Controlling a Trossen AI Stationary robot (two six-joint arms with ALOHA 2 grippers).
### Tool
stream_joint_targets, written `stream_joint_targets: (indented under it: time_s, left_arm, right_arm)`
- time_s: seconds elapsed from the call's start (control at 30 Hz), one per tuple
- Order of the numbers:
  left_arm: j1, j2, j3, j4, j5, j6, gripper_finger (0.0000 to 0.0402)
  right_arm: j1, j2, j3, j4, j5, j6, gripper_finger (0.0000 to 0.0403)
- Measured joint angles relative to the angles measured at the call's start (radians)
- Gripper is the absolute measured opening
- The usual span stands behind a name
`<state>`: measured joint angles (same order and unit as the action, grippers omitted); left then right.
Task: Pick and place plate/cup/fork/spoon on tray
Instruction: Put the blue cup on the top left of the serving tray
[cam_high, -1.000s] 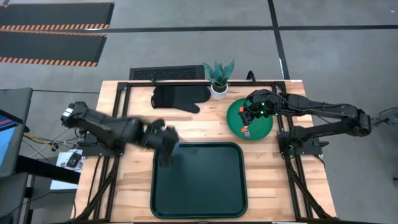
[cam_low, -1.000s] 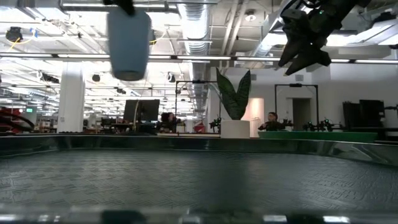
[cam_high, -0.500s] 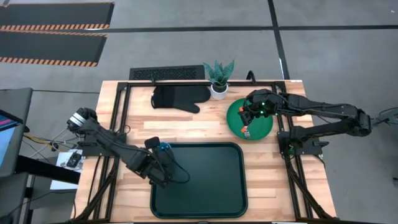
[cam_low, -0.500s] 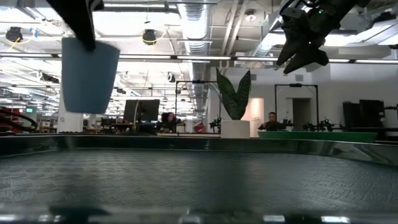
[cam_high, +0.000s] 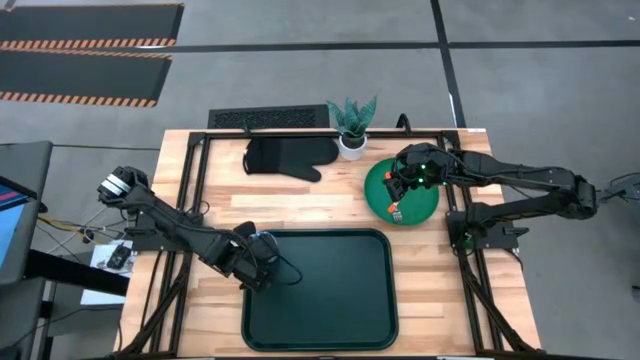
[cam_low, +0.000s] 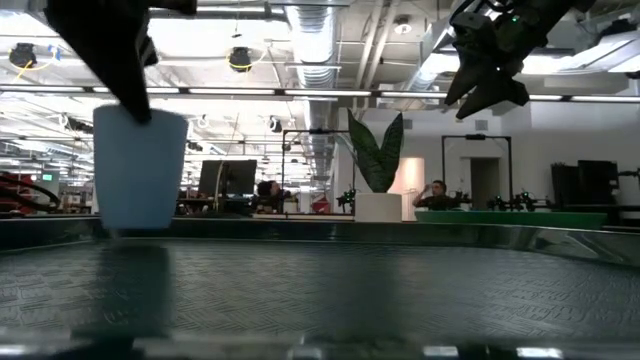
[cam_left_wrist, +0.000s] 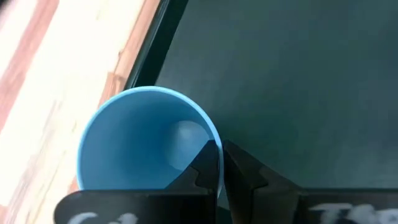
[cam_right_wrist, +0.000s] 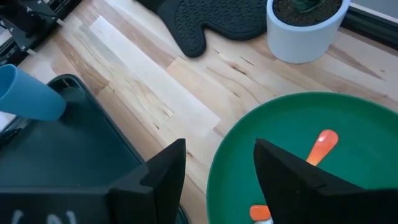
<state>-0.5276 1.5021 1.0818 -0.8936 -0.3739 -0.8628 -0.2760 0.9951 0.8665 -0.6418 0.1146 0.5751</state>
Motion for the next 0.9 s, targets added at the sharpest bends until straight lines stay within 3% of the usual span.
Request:
stream_joint_targets:
  time_s: [0.13,0.6,0.9]
  left_arm:
    - [0.009,-0.006,-0.050,0.013,-0.003,-0.010,0.0000]
    - [0.027,-0.005,-0.053,0.021,-0.044,0.008,0.0007]
    - [0.044,-0.005,-0.051,0.021,-0.024,-0.006,0.0099]
  right_arm:
    - [0.000,0.000,0.000,0.000,0.014,0.000,0.0214]
    - [0.000,0.008,-0.001,0.005,0.019,0.003,0.0214]
    - [-0.012,0.008,-0.001,-0.163,0.075,0.087,0.0235]
